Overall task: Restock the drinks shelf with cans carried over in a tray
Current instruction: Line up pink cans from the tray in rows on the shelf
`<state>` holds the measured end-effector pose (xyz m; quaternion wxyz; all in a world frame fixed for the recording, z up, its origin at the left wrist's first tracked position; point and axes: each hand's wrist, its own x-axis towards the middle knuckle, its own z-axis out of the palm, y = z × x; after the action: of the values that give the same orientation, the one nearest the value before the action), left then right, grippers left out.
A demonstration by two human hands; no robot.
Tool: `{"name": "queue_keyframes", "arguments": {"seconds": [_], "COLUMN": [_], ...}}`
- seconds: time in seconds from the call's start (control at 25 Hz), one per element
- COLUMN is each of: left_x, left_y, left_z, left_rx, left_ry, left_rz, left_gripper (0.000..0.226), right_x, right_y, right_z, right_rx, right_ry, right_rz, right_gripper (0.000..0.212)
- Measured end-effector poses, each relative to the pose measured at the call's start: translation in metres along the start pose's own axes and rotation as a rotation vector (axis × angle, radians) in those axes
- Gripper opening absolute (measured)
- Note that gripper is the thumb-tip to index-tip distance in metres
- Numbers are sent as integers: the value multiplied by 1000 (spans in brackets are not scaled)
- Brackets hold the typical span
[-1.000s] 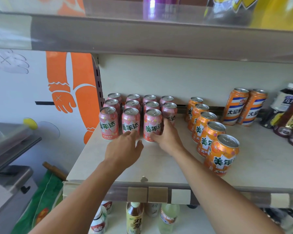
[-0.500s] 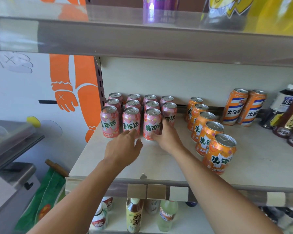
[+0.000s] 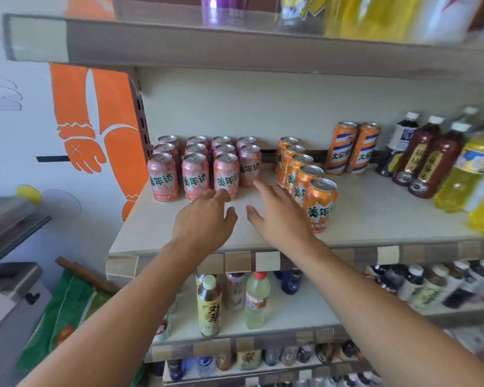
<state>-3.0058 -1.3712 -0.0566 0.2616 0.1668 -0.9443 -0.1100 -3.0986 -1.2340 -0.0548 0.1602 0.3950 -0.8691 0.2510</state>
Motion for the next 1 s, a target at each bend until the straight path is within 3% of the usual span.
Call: {"name": "queue_keyframes", "arguments": {"seconds": [0.24, 0.52, 1.0], "left_x": [-25, -40, -118], "left_y": [85, 215, 499], "left_z": [21, 64, 185], "left_rx": [-38, -123, -319], "left_ry": [-56, -115, -353], "left_rz": [177, 406, 729], "left_gripper": [34, 31, 32], "right_x": [-75, -171, -381], "right_y": [51, 153, 337], "right_z": [-68, -134, -255], "right_rx": [-223, -325, -448], "right_ry": [41, 69, -19], "right_rz": [77, 328, 734], "right_gripper": [40, 39, 38]}}
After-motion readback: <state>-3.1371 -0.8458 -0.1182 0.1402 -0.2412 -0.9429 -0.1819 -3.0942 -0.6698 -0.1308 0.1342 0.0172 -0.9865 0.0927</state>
